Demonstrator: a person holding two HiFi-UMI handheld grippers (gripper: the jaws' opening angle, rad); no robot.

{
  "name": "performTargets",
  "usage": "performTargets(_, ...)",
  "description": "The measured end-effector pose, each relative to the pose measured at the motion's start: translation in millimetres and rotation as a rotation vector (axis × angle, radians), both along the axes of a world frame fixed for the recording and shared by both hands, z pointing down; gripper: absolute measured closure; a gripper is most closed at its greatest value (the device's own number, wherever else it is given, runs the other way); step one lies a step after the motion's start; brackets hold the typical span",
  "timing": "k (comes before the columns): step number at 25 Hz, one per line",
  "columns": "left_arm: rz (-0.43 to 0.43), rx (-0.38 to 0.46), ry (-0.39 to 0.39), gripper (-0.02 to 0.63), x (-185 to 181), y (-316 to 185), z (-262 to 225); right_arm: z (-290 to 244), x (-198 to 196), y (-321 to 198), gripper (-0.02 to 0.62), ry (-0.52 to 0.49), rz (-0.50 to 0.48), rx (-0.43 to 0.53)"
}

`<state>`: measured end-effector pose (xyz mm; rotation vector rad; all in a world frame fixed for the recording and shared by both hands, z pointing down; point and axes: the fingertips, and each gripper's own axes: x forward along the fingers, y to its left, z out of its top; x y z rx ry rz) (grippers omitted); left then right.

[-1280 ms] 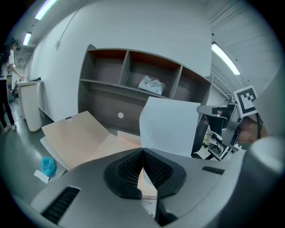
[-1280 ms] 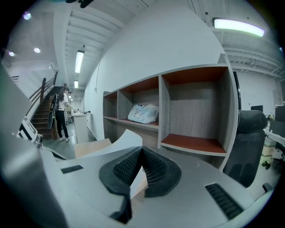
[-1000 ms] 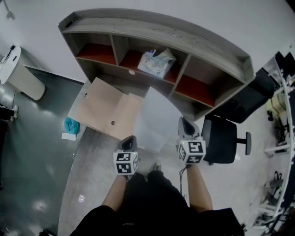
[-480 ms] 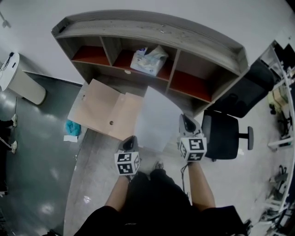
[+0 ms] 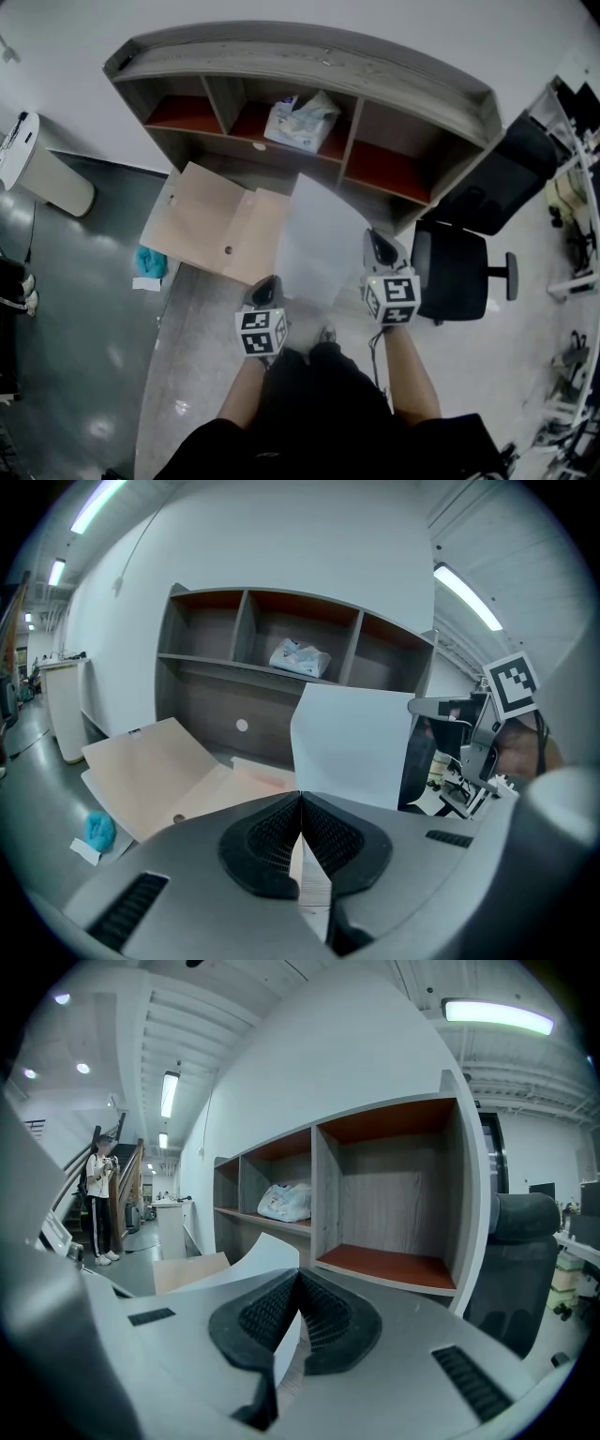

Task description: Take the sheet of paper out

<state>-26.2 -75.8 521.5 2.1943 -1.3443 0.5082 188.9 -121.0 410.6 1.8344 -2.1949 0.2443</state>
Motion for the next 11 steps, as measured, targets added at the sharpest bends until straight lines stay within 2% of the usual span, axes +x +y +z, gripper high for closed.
performTargets(11, 0.017, 0.0, -0.004, 0.561, 2.5, -1.3, 0.0, -1.5, 2.9, -0.5, 0.58, -0.002, 0.008, 0.004)
